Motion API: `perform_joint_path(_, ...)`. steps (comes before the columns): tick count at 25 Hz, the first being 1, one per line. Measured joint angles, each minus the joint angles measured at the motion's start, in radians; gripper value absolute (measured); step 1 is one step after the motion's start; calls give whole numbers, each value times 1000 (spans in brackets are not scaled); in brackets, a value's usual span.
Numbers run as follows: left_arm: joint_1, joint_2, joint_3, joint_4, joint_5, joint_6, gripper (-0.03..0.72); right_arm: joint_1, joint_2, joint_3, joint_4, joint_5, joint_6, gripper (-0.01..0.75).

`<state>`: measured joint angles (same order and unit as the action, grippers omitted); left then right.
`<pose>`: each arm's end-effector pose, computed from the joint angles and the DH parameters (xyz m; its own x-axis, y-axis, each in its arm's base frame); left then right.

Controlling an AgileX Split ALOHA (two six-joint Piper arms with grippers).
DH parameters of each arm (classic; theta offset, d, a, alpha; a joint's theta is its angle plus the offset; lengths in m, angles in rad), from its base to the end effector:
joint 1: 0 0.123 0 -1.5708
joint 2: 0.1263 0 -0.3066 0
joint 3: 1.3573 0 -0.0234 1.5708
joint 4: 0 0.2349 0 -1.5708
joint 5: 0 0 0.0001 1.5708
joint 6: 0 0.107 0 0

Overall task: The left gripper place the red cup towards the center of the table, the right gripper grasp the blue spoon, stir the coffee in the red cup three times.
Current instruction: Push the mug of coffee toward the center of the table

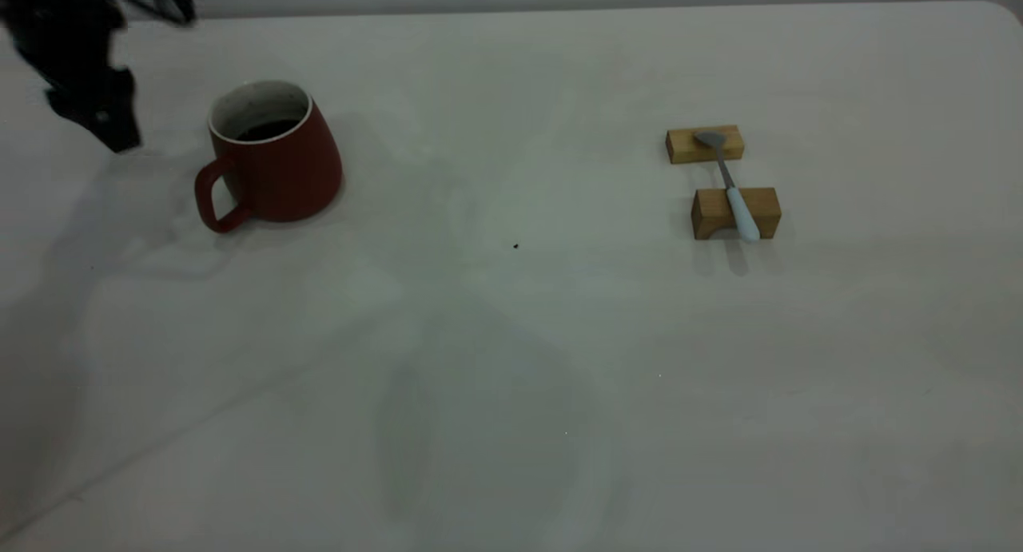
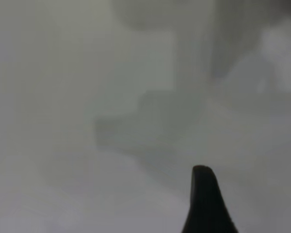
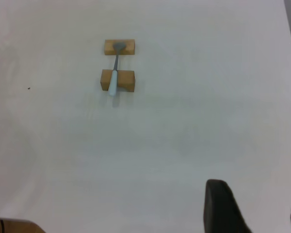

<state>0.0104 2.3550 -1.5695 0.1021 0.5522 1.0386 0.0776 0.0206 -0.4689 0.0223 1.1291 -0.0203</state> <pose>0.4708 0.0106 0.0766 -0.4331 0.8968 -0.0908 0.8441 0.4388 0.3080 -0.0247 0.0002 0.2480 -0.5565 -0.0541 -0.8291 -0.1002 0.9950 0.0023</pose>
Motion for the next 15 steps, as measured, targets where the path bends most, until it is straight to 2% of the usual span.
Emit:
perform_joint_path(3, -8, 36, -8, -72, -43, 148, 551, 0, 0, 0, 0, 0, 0, 385)
perform_joint_path(11, -12, 50, -13, -367, -46, 607, 551, 0, 0, 0, 0, 0, 0, 385)
perform_joint_path(15, -12, 59, -13, -494, -43, 757, 551, 0, 0, 0, 0, 0, 0, 385)
